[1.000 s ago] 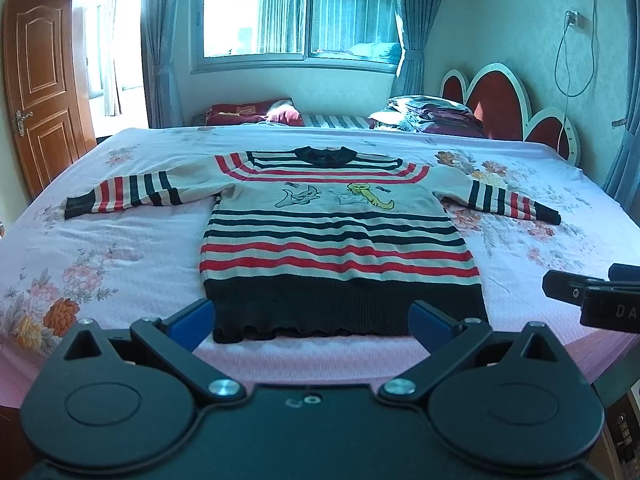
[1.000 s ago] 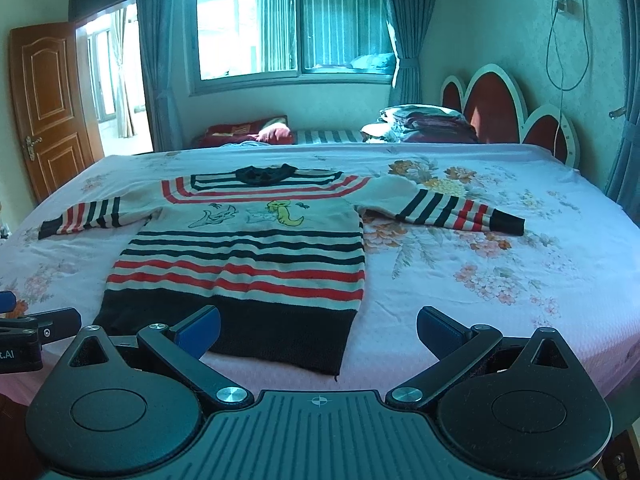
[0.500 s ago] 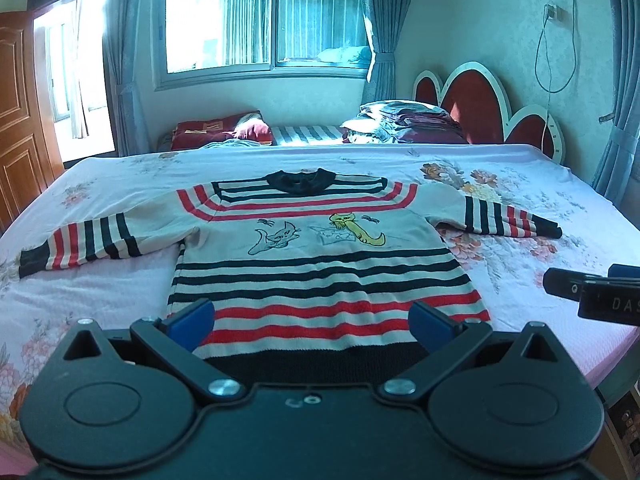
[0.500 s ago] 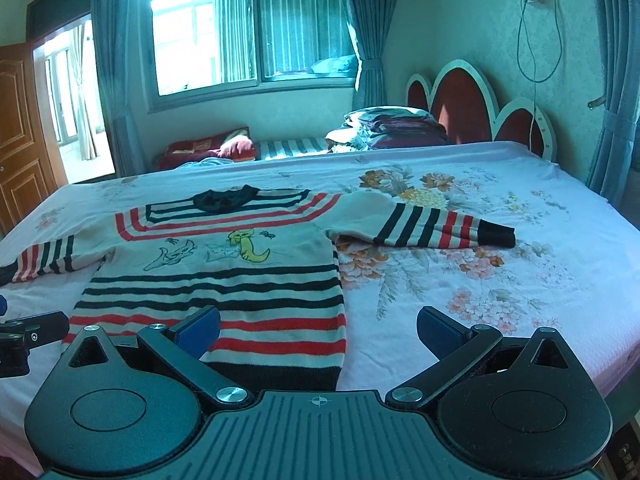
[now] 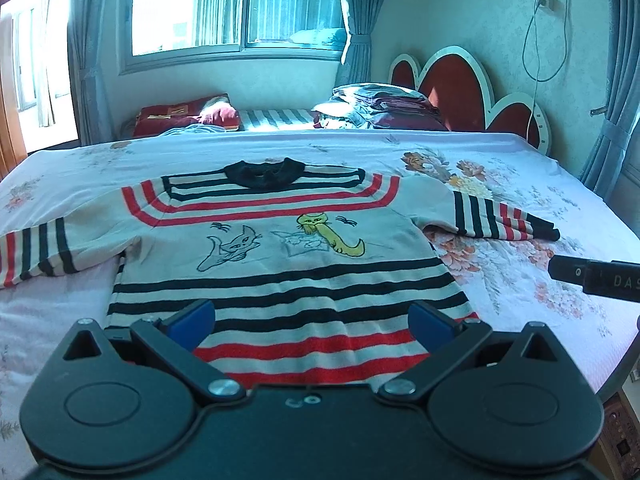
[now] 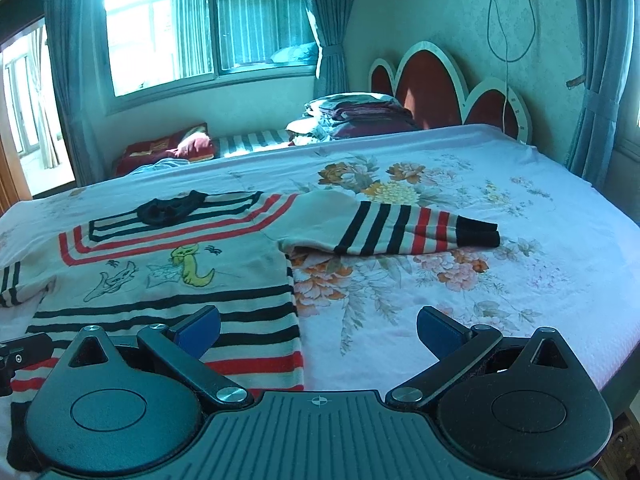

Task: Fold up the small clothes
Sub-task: 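Move the right tool toward the striped sleeve cuff and grasp it, then lift the sleeve with the right tool and lay it across the sweater body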

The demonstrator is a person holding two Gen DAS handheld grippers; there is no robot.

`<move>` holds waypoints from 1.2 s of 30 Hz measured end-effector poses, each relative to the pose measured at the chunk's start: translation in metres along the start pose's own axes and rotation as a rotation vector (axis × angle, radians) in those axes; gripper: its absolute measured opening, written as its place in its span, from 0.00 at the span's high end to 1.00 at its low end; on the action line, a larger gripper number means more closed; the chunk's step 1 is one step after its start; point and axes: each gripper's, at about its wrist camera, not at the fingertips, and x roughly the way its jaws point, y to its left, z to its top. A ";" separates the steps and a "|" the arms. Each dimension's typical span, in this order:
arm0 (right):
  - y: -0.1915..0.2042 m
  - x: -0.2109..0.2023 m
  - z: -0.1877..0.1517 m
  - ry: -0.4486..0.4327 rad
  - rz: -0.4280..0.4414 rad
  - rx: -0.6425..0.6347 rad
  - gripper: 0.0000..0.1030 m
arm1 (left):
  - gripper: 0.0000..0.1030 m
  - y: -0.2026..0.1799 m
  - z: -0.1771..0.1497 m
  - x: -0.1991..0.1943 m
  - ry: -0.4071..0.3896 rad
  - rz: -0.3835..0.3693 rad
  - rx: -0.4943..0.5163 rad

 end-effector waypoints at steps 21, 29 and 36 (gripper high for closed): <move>-0.222 0.224 0.064 0.109 -0.058 0.406 0.56 | 0.02 -0.122 0.089 0.207 0.213 -0.030 0.074; -0.267 0.252 0.052 0.102 -0.079 0.604 0.56 | 0.02 -0.133 0.105 0.244 0.228 0.002 0.066; -0.271 0.267 0.056 0.119 -0.177 0.534 0.86 | 0.02 -0.116 0.111 0.257 0.252 0.034 0.045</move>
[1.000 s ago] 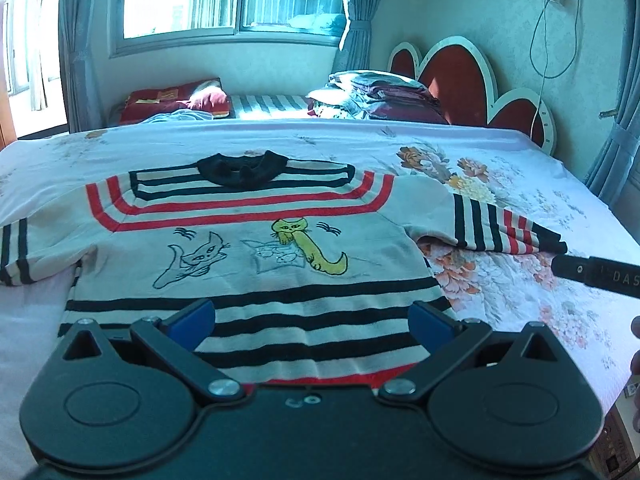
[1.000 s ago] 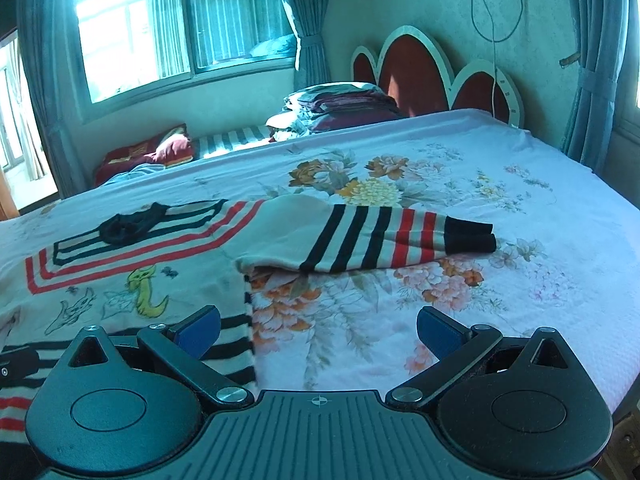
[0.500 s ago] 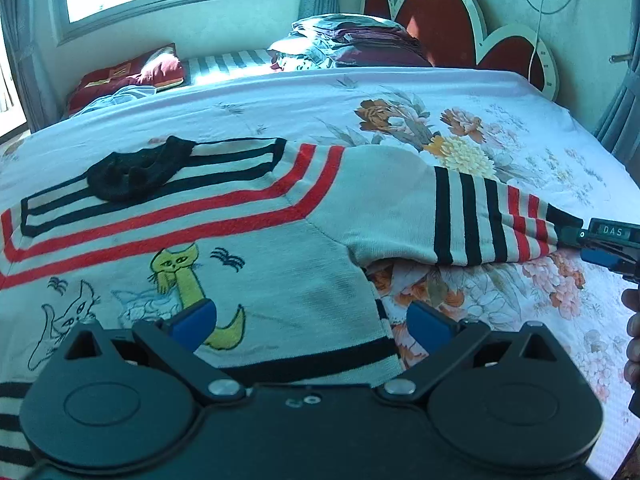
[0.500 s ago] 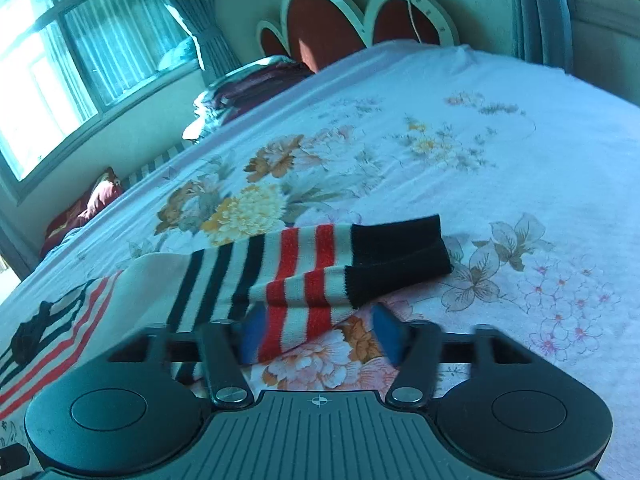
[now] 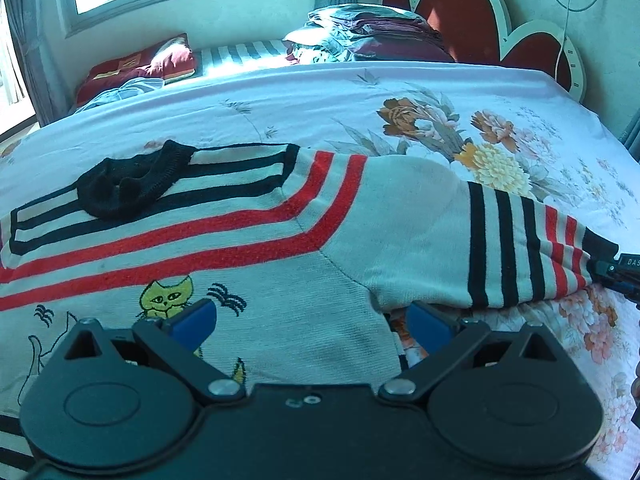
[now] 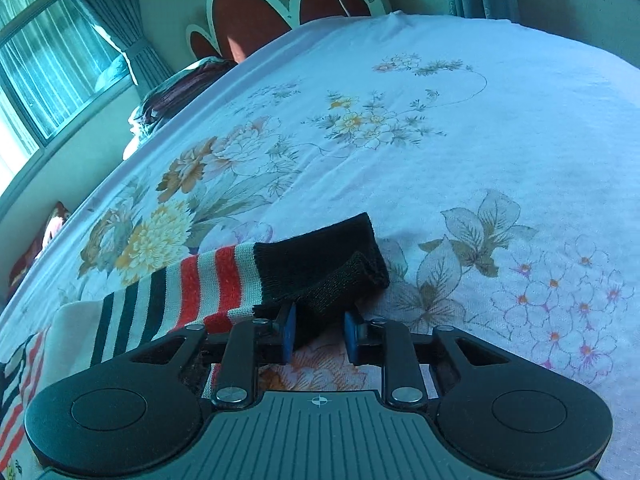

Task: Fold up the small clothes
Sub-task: 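Lift the sleeve with the right tool and lay it across the sweater body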

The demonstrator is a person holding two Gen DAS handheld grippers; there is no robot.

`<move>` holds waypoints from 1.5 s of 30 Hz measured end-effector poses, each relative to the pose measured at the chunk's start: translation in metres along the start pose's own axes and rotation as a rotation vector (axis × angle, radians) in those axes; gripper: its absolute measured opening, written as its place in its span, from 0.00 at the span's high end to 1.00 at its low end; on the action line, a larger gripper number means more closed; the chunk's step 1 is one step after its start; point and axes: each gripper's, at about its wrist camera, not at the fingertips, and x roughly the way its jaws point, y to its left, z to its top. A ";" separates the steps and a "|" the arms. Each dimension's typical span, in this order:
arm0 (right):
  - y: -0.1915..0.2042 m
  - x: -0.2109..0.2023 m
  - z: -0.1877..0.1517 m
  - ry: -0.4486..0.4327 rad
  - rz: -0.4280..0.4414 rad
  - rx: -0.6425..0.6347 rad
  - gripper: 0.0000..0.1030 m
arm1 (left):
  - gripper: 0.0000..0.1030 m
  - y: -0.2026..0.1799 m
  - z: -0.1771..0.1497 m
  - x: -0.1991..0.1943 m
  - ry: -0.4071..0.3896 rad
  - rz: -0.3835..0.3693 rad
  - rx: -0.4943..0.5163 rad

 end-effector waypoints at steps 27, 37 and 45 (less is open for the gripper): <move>0.370 -0.026 -0.203 0.114 0.499 -0.809 0.95 | 0.33 0.278 -0.063 -0.046 -0.058 0.092 -0.314; 0.397 -0.024 -0.259 0.148 0.530 -0.895 0.60 | 0.08 0.288 -0.070 -0.046 -0.078 -0.036 -0.331; 0.341 -0.057 -0.186 -0.035 0.436 -0.704 0.61 | 0.34 0.229 -0.031 0.008 -0.054 -0.227 -0.263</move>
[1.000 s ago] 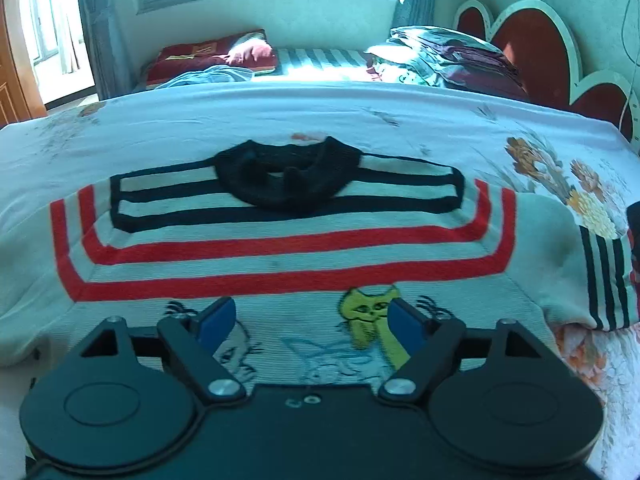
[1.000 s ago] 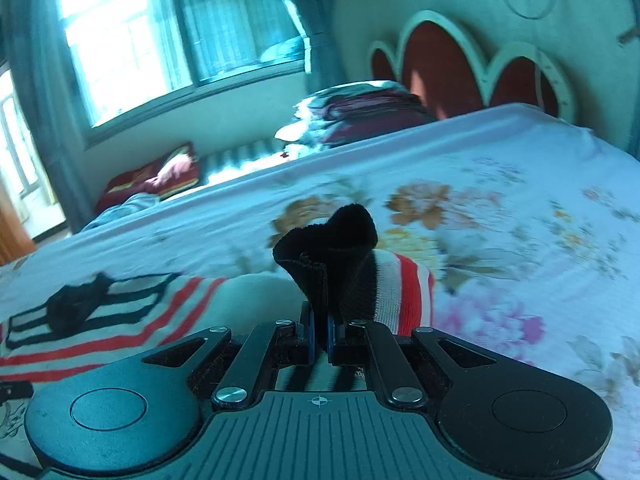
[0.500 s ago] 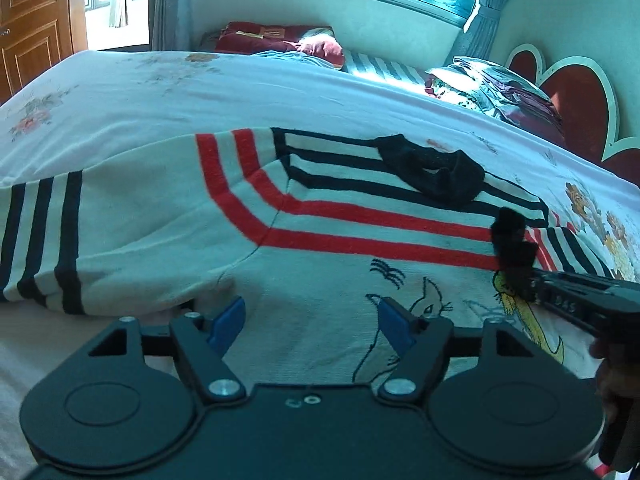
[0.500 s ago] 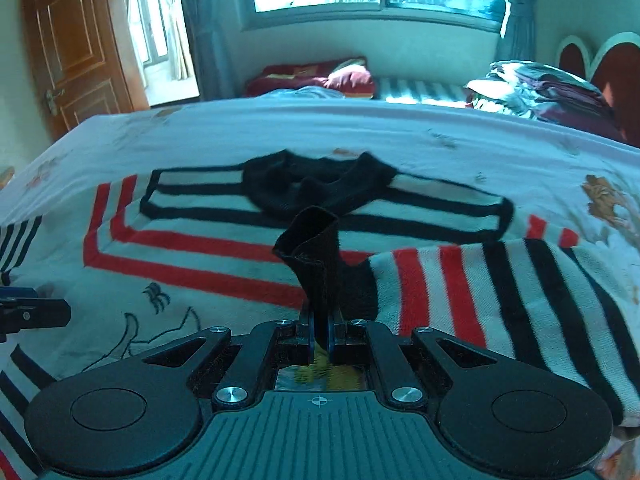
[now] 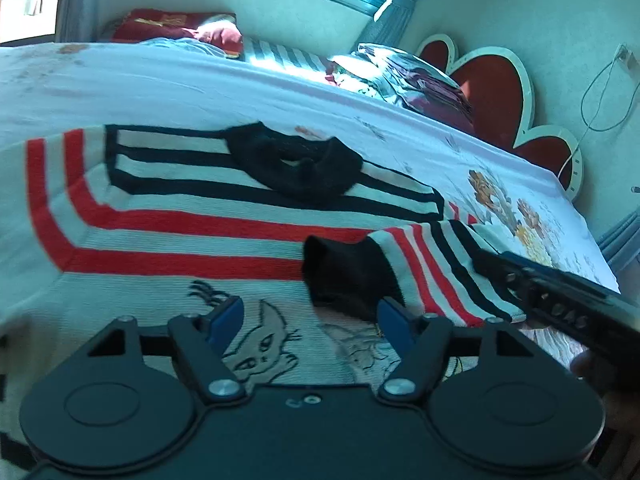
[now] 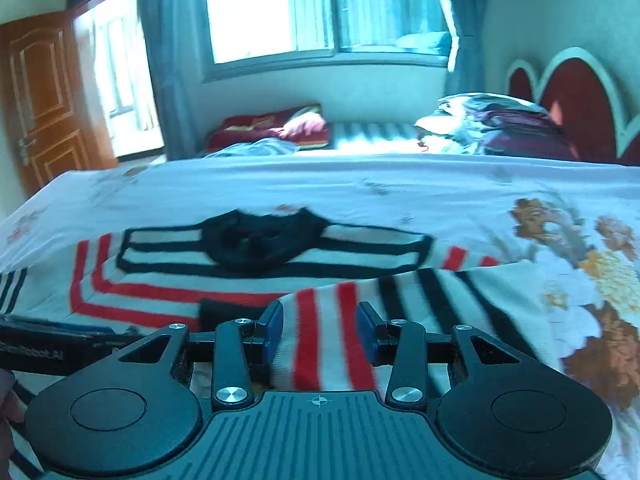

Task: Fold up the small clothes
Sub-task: 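Lift the sleeve with the right tool and lay it across the sweater body, then open the right tool to release the sleeve on the sweater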

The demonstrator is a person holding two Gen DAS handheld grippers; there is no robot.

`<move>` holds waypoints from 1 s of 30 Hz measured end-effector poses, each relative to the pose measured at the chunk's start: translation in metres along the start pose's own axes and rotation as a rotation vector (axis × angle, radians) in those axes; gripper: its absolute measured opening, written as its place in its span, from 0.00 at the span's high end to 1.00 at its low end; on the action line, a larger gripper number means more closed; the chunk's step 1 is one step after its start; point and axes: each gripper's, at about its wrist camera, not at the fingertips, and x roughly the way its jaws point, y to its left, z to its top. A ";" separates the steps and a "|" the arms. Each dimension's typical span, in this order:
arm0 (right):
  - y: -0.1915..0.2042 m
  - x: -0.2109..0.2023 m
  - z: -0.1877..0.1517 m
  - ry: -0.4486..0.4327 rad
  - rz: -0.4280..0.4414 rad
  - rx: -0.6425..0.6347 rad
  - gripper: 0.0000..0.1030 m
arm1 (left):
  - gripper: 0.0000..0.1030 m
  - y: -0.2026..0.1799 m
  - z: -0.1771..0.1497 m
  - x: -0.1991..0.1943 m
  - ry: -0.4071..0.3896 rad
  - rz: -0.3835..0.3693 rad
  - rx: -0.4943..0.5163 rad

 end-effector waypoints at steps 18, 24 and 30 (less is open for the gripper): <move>-0.163 -0.048 -0.025 0.082 -0.221 0.409 0.64 | 0.95 -0.012 0.030 0.017 -0.075 0.149 0.071; -0.120 -0.030 -0.042 0.189 -0.035 0.275 0.64 | 0.95 0.035 0.030 0.005 -0.039 0.209 0.035; -0.096 -0.004 -0.049 0.215 -0.094 0.167 0.64 | 0.95 0.040 0.020 0.005 -0.035 0.203 0.032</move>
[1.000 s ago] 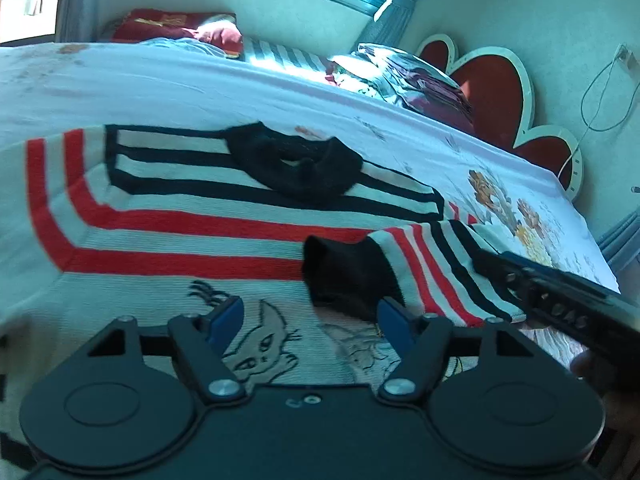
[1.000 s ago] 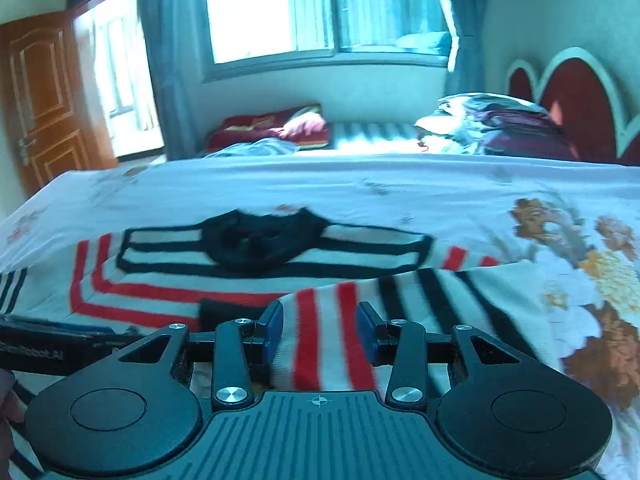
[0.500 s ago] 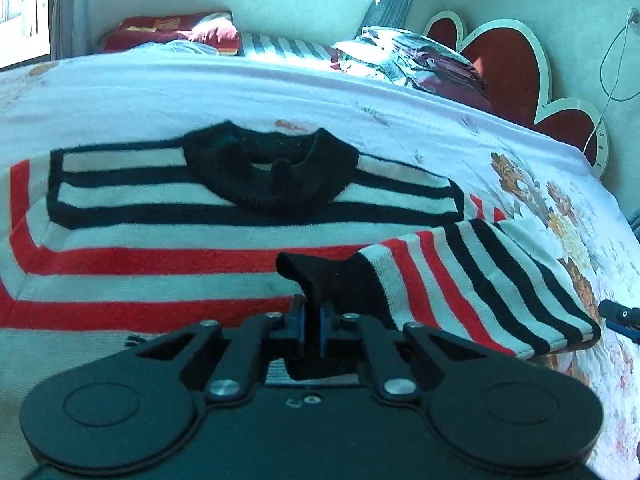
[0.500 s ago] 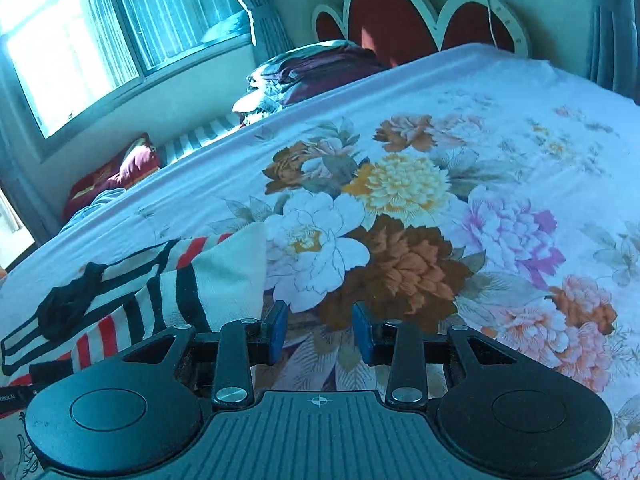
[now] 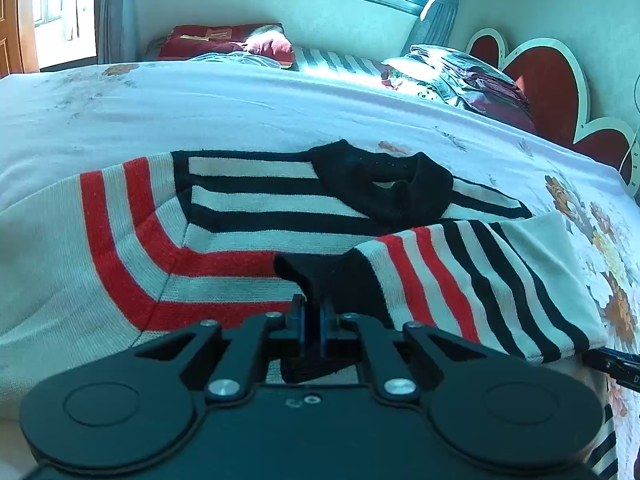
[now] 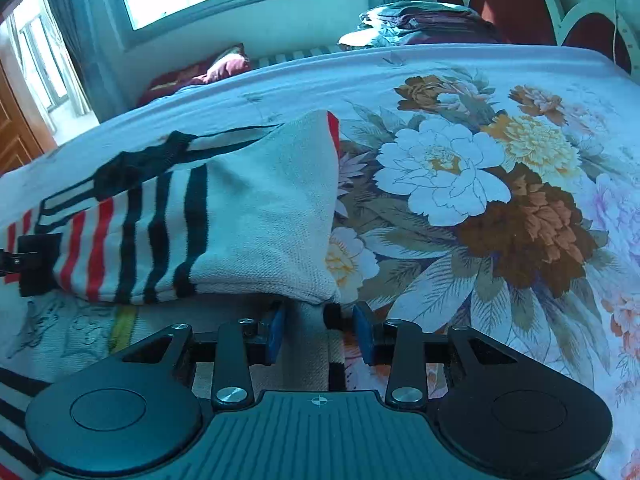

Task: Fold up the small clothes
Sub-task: 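Open the right tool to release the sleeve on the sweater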

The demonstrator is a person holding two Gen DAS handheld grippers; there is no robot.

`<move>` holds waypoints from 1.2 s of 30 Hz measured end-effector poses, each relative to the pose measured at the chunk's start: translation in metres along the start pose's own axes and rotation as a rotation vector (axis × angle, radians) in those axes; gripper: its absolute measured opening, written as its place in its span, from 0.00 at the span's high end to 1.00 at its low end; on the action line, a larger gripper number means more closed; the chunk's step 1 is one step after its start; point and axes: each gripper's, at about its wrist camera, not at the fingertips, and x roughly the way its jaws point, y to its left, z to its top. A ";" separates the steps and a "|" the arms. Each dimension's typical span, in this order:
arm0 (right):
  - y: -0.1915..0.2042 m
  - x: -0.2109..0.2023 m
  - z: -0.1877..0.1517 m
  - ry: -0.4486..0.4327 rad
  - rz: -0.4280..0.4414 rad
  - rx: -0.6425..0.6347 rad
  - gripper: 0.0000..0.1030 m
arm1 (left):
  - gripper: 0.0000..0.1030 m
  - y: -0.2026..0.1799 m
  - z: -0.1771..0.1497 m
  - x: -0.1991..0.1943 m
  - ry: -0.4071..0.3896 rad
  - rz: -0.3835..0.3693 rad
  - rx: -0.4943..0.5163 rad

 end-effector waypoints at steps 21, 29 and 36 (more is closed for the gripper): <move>0.018 0.008 0.007 -0.009 0.042 -0.071 0.92 | 0.94 0.015 -0.008 0.009 0.003 0.036 0.048; -0.005 -0.005 0.048 -0.156 0.083 0.070 0.90 | 0.68 0.008 -0.003 -0.029 -0.162 0.102 0.140; -0.016 0.064 0.111 -0.092 0.018 0.056 0.89 | 0.81 -0.017 0.009 0.013 -0.054 0.085 0.178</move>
